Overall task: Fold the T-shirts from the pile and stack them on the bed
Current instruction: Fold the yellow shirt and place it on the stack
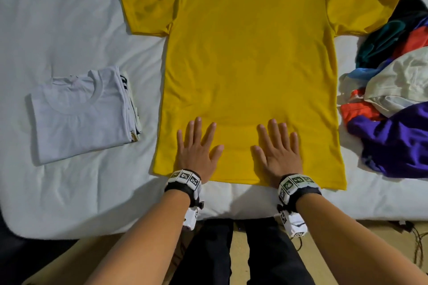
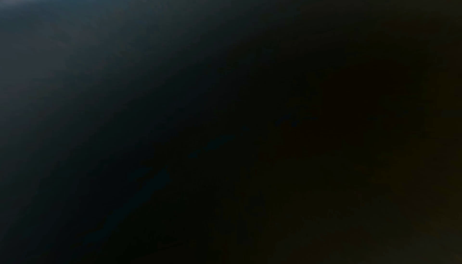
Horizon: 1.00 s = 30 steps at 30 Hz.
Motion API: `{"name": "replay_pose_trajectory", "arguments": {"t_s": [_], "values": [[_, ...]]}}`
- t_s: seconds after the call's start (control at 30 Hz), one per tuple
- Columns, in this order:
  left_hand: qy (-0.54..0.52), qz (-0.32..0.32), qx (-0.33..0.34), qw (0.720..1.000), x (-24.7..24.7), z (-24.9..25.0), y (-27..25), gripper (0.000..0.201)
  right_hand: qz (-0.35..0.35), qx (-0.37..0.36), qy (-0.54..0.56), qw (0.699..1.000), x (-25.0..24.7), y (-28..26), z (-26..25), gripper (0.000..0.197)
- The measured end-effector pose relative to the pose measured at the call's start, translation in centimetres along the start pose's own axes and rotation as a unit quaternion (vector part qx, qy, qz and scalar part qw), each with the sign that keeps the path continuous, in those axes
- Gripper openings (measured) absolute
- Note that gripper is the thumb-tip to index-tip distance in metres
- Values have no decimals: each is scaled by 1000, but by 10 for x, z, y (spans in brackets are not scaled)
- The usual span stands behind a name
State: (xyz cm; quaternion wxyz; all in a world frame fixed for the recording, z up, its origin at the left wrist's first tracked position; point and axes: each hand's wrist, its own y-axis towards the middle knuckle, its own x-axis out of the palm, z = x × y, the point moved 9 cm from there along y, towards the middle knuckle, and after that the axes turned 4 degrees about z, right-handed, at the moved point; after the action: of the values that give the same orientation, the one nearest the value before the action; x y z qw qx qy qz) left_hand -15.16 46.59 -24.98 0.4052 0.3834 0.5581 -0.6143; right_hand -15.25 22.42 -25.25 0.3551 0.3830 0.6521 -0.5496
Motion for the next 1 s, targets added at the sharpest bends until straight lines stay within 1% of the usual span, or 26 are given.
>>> {"name": "replay_pose_trajectory", "arguments": {"t_s": [0.07, 0.13, 0.2, 0.23, 0.27, 0.3, 0.33, 0.4, 0.43, 0.47, 0.5, 0.53, 0.6, 0.67, 0.7, 0.73, 0.77, 0.8, 0.83, 0.87, 0.93, 0.97, 1.0], "values": [[6, 3, -39, 999, -5, -42, 1, 71, -7, 71, 20, 997, -3, -7, 43, 71], [3, -3, -109, 994, -10, -82, 1, 73, -21, 156, 50, 986, -7, -15, 81, 80], [-4, 5, -173, 985, -24, -100, 2, 78, -20, 218, 67, 973, -15, -15, 97, 91], [-9, 15, -184, 983, -32, -96, 7, 79, -9, 232, 71, 970, -21, -10, 95, 94], [-12, 25, -170, 985, -41, -81, 16, 79, 7, 227, 65, 972, -30, -2, 83, 94], [-13, 30, -128, 991, -48, -58, 30, 79, 26, 194, 47, 979, -37, 11, 64, 90], [-10, 28, -68, 997, -52, -29, 43, 80, 36, 140, 26, 989, -43, 25, 37, 83], [1, 0, 41, 999, -46, 21, 64, 78, 29, 28, 10, 999, -44, 51, -19, 70], [16, -21, 70, 997, -39, 32, 73, 76, 22, -11, 6, 1000, -44, 61, -39, 68], [35, -41, 83, 995, -31, 31, 81, 74, 9, -36, -3, 999, -42, 69, -49, 68], [48, -54, 88, 993, -25, 23, 88, 74, -11, -45, -13, 999, -38, 75, -47, 68], [52, -54, 86, 993, -25, 9, 93, 73, -32, -44, -19, 998, -34, 78, -35, 69], [57, -32, 51, 997, -32, -29, 101, 75, -63, -19, -20, 998, -32, 79, 5, 72], [44, -10, -29, 999, -43, -66, 107, 78, -80, 54, 3, 995, -37, 77, 52, 78], [35, 7, -70, 997, -50, -75, 111, 81, -78, 95, 13, 992, -42, 78, 71, 82], [30, 31, -97, 994, -59, -75, 117, 82, -70, 130, 20, 989, -48, 83, 83, 87], [26, 58, -104, 993, -69, -66, 126, 83, -52, 151, 24, 987, -56, 91, 86, 91], [21, 80, -89, 993, -76, -48, 137, 82, -25, 147, 24, 989, -65, 103, 80, 92], [10, 89, -54, 995, -78, -25, 149, 81, 1, 120, 20, 993, -73, 117, 67, 90], [0, 85, -10, 996, -77, 1, 161, 80, 17, 77, 14, 997, -80, 131, 50, 85], [6, 62, 72, 995, -67, 42, 178, 76, 26, -11, -7, 1000, -84, 156, 22, 76], [24, 53, 100, 993, -62, 51, 184, 73, 21, -39, -16, 999, -83, 166, 18, 73], [42, 44, 111, 992, -57, 50, 189, 72, 13, -48, -23, 998, -82, 172, 23, 72]]}}
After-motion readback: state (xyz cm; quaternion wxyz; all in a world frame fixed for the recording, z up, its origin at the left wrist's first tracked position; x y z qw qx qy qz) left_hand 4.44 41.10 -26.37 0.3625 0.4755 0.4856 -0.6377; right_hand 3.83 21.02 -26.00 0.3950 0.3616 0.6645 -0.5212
